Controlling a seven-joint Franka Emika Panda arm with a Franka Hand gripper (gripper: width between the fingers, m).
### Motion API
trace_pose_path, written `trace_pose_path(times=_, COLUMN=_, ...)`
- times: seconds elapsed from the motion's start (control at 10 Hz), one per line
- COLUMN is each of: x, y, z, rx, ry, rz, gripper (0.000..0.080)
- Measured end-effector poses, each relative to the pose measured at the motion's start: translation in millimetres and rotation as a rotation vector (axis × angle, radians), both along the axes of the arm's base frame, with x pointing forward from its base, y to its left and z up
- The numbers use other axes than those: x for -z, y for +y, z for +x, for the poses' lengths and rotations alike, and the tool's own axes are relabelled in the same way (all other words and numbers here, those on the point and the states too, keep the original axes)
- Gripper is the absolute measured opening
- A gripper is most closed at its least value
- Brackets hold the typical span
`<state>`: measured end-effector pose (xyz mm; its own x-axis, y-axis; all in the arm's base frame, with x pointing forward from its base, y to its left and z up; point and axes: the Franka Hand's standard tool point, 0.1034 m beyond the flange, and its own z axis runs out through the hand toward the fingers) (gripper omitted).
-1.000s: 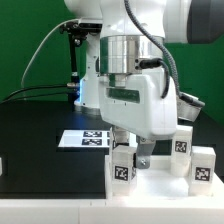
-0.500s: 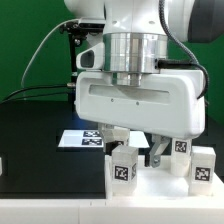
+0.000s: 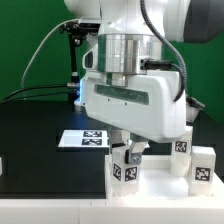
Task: Assemble square table
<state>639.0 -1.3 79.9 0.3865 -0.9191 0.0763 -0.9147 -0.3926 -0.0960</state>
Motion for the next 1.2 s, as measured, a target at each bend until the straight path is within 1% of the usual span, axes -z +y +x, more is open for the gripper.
trace_pose_path(times=0.2, x=0.0, y=-2.8, z=-2.1, rx=0.279, ry=0.006, rz=0.04, gripper=0.0289)
trace_pose_path(times=0.4, x=0.7, y=0.2, z=-4.2, rx=0.635, ry=0.008, rz=0.13, gripper=0.0289)
trace_pose_path(times=0.5, x=0.7, y=-0.7, z=-4.2, rx=0.744, ry=0.008, rz=0.16, gripper=0.0289)
trace_pose_path(times=0.7, x=0.9, y=-0.6, z=-4.3, rx=0.89, ry=0.007, rz=0.171, gripper=0.0291)
trace_pose_path(times=0.9, x=0.9, y=-0.8, z=-4.5, rx=0.915, ry=0.006, rz=0.17, gripper=0.0291)
trace_pose_path(times=1.0, x=0.1, y=0.4, z=-4.3, rx=0.909, ry=0.006, rz=0.17, gripper=0.0336)
trace_pose_path(times=1.1, x=-3.6, y=3.1, z=-2.9, rx=0.899, ry=0.002, rz=0.175, gripper=0.0529)
trace_pose_path(times=1.2, x=-12.4, y=6.0, z=-1.1, rx=0.89, ry=-0.006, rz=0.188, gripper=0.0529)
